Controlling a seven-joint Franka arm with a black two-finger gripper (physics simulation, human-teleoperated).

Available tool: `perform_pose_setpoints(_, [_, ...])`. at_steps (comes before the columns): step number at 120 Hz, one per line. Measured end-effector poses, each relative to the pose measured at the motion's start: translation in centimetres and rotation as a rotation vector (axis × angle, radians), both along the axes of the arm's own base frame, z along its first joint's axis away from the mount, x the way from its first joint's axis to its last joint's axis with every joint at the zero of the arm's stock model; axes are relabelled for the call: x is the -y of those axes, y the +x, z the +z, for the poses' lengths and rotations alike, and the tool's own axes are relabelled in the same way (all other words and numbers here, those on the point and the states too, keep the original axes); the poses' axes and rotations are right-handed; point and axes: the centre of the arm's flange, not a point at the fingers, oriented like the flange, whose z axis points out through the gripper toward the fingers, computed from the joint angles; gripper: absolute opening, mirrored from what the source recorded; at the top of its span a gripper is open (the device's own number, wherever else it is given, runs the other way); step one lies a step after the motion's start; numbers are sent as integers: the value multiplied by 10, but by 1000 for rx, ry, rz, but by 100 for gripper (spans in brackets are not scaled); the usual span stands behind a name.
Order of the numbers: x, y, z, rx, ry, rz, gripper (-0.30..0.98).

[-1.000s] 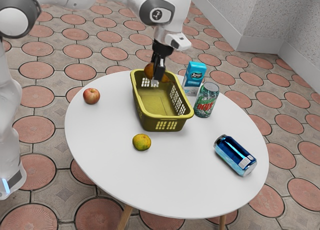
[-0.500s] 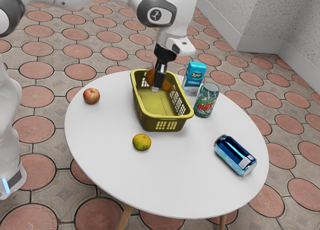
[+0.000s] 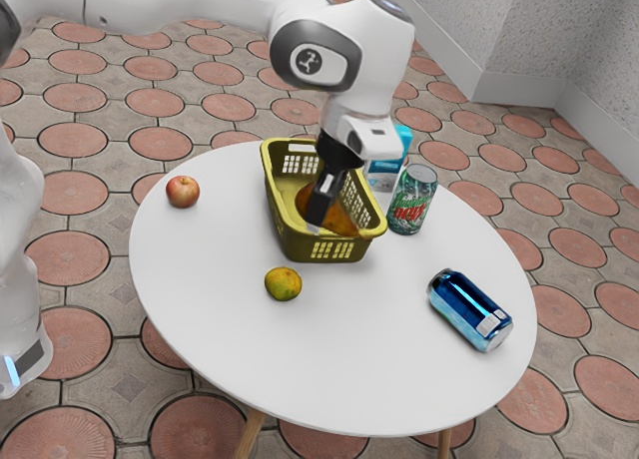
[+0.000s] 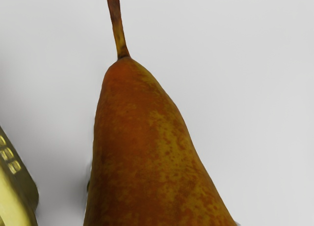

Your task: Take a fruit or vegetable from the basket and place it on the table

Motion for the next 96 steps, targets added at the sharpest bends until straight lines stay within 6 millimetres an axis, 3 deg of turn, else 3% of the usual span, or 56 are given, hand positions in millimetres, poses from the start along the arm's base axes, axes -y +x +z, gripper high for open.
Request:
perform_pose_setpoints(18, [58, -2, -8, 1, -21, -89, 16])
perform_pose_setpoints(33, [95, 16, -11, 17, -43, -144, 16])
perform_pose_setpoints(51, [99, 23, -13, 31, -51, -150, 14])
perform_pose_setpoints(69, [95, 27, -14, 39, -45, -146, 49])
perform_pose_setpoints(96, [101, 30, -15, 37, -39, -160, 65])
